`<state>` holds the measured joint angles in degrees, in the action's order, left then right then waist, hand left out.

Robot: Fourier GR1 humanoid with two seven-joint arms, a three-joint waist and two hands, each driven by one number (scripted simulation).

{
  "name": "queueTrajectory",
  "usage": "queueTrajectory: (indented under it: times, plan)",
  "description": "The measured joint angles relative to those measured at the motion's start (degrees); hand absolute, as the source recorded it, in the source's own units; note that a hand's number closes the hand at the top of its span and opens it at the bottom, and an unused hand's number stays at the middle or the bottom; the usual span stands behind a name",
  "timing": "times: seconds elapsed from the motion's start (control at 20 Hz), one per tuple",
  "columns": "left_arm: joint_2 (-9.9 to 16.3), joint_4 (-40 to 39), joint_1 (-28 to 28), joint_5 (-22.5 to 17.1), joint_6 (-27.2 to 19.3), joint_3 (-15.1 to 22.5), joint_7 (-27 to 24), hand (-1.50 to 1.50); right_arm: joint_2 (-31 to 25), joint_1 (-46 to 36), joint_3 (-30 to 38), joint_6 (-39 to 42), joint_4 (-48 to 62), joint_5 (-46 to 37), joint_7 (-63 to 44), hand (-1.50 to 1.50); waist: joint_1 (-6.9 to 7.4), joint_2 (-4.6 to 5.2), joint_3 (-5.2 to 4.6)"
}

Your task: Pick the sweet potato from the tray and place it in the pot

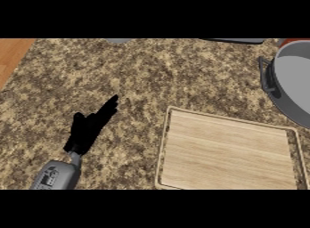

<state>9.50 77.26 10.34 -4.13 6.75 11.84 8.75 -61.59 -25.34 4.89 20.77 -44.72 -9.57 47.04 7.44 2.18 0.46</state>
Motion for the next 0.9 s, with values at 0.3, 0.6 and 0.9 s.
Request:
queueTrajectory:
  times: [0.3, 0.6, 0.9]
  plan:
    - [-0.2, -0.7, 0.6, 0.2, 0.0, -0.2, -0.1, 0.0, 3.0, -7.0, -7.3, -7.9, 4.3, -10.3, 2.8, 1.5, -0.01, 0.01, -0.1]
    - [-0.2, -1.5, 0.2, 0.4, 0.0, -0.5, -0.5, 0.0, 7.1, -13.5, -14.3, -17.1, 10.3, -22.4, 1.6, 1.5, -0.35, -0.12, -0.22]
    - [-0.5, -1.8, 0.4, 0.7, -0.3, -0.6, -0.7, 0.0, 11.5, -18.0, -21.9, -15.6, 19.1, -32.6, -5.8, -1.5, -0.69, -0.13, -0.28]
